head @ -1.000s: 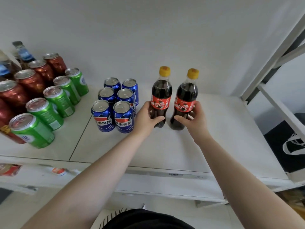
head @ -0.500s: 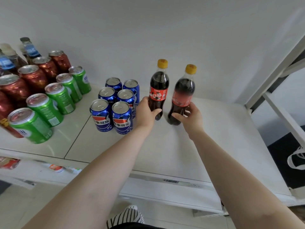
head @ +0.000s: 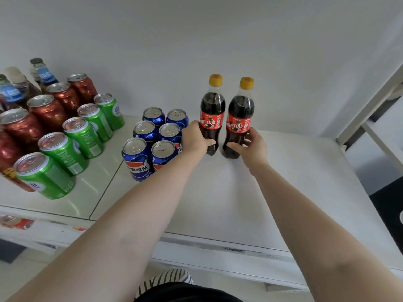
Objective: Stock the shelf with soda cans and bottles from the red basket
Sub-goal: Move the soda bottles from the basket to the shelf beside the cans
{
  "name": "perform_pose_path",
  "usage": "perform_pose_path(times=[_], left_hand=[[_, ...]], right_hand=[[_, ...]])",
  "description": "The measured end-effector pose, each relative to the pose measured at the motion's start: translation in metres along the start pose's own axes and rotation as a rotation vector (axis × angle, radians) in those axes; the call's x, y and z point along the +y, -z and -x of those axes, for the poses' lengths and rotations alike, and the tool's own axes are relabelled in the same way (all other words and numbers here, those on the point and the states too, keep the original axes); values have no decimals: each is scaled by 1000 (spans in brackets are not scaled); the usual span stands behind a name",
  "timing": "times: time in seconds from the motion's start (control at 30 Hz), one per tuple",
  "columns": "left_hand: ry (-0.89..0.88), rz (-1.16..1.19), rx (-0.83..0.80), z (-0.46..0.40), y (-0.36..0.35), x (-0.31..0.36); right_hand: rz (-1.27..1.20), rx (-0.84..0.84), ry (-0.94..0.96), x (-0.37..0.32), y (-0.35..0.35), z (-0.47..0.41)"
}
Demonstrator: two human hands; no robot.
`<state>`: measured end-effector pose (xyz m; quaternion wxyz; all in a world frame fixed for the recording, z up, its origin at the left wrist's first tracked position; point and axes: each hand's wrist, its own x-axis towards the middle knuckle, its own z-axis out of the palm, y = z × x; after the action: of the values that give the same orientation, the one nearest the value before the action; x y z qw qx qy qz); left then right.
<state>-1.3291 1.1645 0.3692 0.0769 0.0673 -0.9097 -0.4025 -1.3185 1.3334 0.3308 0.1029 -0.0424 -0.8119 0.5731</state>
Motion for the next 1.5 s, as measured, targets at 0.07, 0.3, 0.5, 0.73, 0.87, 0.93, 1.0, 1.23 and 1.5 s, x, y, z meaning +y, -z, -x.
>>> perform_pose_path(times=[0.07, 0.3, 0.5, 0.73, 0.87, 0.93, 1.0, 1.23, 1.5], left_hand=[[3, 10, 9, -1, -1, -1], [-9, 28, 11, 0, -1, -2], [-11, 23, -20, 0, 1, -2], [-11, 27, -26, -1, 1, -1], [-12, 33, -17, -1, 0, -2], [-12, 34, -14, -1, 0, -2], [-13, 31, -13, 0, 0, -2], [-33, 20, -16, 1, 0, -2], [-76, 10, -24, 3, 0, -5]], right_hand=[[9, -14, 1, 1, 1, -4], [47, -77, -15, -2, 10, -13], [33, -62, -13, -3, 8, -11], [47, -12, -6, -1, 3, -7], [41, 3, -4, -1, 2, -5], [43, 4, -9, -2, 1, -4], [50, 5, -15, -2, 1, -4], [39, 9, -30, -5, 1, -1], [55, 6, -44, -6, 0, -1]])
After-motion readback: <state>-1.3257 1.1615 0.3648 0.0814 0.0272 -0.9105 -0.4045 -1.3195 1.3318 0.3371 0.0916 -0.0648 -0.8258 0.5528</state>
